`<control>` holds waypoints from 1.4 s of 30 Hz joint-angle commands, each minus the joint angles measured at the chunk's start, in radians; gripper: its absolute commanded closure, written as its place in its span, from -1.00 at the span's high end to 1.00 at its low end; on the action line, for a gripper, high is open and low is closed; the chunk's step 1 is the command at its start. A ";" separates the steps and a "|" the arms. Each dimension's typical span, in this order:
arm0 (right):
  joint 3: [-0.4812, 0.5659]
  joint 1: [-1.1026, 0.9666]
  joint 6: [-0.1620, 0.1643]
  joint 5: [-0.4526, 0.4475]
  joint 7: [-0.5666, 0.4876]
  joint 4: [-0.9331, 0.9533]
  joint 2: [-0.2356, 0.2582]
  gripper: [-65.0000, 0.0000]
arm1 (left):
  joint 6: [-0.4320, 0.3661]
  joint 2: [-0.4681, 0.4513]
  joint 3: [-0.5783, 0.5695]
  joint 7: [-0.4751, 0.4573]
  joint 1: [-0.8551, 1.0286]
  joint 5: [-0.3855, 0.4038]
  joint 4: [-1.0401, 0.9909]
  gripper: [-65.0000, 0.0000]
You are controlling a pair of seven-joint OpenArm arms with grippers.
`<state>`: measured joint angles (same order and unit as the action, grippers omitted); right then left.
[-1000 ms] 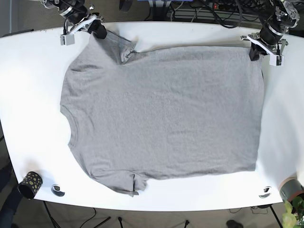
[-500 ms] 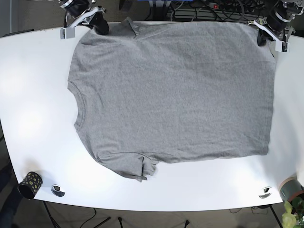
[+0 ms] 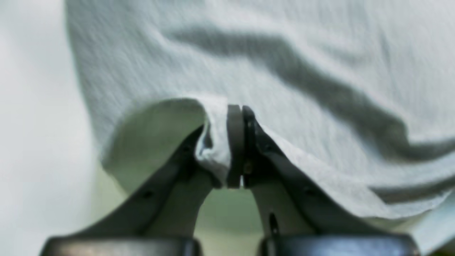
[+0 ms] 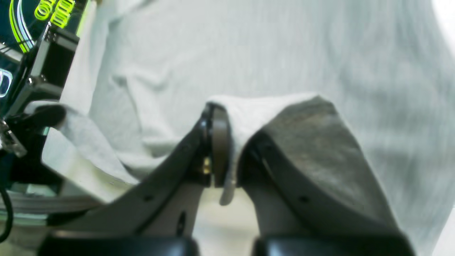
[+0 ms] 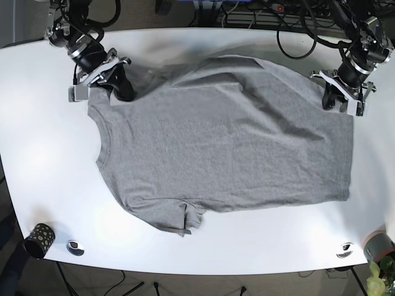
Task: Fold the T-shirt properly
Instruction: 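Lift the hem with both grippers and fold it over the shirt body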
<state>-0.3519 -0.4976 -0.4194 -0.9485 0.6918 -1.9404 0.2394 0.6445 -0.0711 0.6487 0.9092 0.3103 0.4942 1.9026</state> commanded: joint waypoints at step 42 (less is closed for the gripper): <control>0.073 0.558 -0.017 0.066 0.042 0.494 0.058 -1.00 | -0.021 -0.180 -0.016 -0.015 -0.306 0.018 -0.232 -1.00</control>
<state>-0.2729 0.0330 -0.4229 -0.8810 0.7616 -1.4334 0.2813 0.6250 -0.2306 0.6296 0.9226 0.0212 0.4946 1.6752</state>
